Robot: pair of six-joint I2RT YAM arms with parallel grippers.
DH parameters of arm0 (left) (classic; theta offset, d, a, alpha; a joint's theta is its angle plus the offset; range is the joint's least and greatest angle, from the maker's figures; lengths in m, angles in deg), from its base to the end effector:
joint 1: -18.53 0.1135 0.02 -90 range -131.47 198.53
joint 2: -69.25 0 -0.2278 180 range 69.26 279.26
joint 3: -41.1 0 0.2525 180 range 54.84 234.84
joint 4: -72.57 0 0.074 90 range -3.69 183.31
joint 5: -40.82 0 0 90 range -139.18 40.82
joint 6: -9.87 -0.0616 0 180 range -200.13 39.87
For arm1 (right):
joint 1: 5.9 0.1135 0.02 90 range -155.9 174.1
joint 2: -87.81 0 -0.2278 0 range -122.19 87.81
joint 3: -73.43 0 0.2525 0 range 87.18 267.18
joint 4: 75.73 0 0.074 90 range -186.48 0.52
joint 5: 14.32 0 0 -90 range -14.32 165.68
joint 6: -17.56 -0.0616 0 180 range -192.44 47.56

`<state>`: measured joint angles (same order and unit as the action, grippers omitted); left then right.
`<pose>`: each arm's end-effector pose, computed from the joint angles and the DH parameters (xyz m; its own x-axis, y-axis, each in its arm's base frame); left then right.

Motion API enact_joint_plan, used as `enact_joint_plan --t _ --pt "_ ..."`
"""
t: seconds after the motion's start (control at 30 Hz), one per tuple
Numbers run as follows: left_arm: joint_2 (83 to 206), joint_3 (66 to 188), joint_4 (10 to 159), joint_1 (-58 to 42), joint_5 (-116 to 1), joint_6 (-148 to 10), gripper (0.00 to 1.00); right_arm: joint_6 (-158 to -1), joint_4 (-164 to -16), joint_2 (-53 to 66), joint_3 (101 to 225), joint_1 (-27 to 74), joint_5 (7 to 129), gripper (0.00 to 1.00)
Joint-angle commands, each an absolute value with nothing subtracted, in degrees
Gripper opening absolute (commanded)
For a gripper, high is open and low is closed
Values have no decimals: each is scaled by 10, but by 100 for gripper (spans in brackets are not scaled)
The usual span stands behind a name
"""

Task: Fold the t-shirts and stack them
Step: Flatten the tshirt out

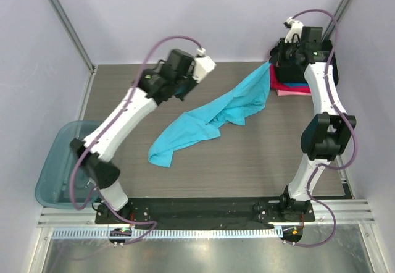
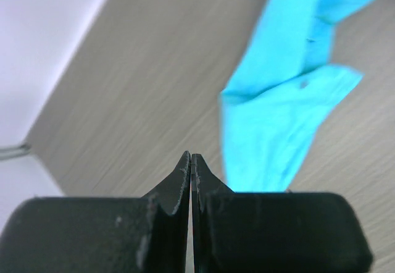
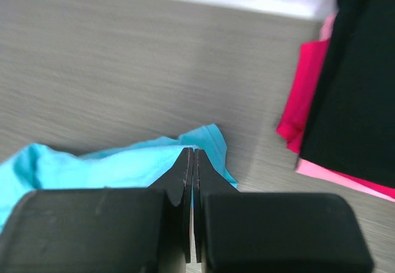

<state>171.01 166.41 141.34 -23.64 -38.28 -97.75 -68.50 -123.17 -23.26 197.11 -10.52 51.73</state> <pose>0.2988 -0.2550 0.3419 -0.3317 0.7015 -0.6307 0.6935 0.6346 0.3411 0.4558 -0.0117 0.3068 -0.5502 -0.0185 -0.8348 -0.2970 0.9387 0.1749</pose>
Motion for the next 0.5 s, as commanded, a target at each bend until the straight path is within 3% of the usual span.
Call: enact_joint_plan --t 0.0,0.17,0.2,0.23,0.3,0.47 --pt "1657 1625 1422 -202 -356 -1003 0 -714 -1206 -142 1981 -121 534 1" --pt "1613 1587 1420 -171 -398 -1004 3 -701 -1220 -101 1981 -124 518 1" --pt "1617 1567 1425 -178 -408 -1000 18 -699 -1221 -97 1957 -124 513 1" --pt "1621 1550 1417 -187 -408 -999 26 -699 -1221 -98 1957 -124 512 1" --pt "1649 1510 1398 -229 -395 -1006 36 -707 -1211 -101 1924 -124 512 1" --pt "1743 1559 1392 -321 -393 -987 36 -698 -1200 -126 1905 -124 518 1"
